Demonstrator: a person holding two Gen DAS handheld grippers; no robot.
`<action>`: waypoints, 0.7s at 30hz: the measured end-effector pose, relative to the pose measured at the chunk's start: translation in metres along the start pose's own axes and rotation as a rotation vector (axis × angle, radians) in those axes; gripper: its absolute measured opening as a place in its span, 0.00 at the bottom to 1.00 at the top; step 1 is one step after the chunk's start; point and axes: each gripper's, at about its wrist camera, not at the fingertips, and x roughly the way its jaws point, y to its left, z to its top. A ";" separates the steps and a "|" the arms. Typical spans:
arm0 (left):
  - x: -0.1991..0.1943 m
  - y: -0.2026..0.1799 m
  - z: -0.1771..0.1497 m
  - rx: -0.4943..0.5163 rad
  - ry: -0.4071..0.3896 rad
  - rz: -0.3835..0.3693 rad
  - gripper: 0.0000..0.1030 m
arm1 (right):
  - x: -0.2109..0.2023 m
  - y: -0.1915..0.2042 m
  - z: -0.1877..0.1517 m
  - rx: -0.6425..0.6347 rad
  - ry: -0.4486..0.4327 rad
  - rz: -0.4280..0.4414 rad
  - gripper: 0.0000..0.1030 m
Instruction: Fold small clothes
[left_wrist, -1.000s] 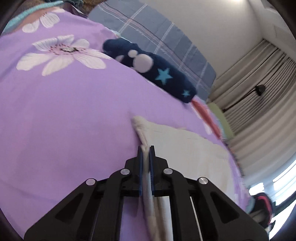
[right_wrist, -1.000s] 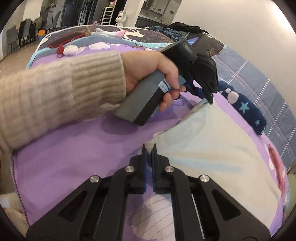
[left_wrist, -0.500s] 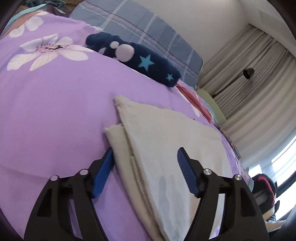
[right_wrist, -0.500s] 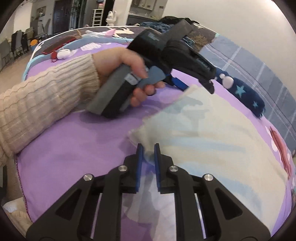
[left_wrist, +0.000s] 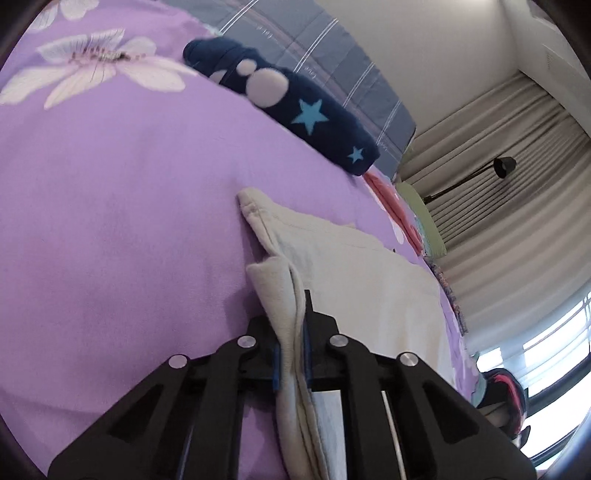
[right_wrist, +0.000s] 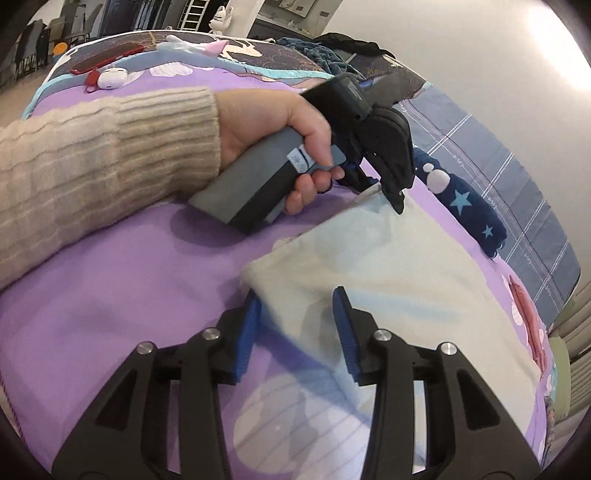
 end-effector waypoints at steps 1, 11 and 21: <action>0.000 -0.002 -0.001 0.015 -0.005 0.013 0.08 | 0.003 0.002 0.002 -0.005 -0.001 -0.013 0.39; -0.008 -0.008 0.002 0.016 -0.064 0.036 0.08 | -0.003 -0.002 0.015 0.028 -0.033 0.006 0.03; -0.008 -0.002 -0.001 0.017 -0.055 0.067 0.11 | -0.023 -0.046 0.001 0.147 -0.041 0.150 0.31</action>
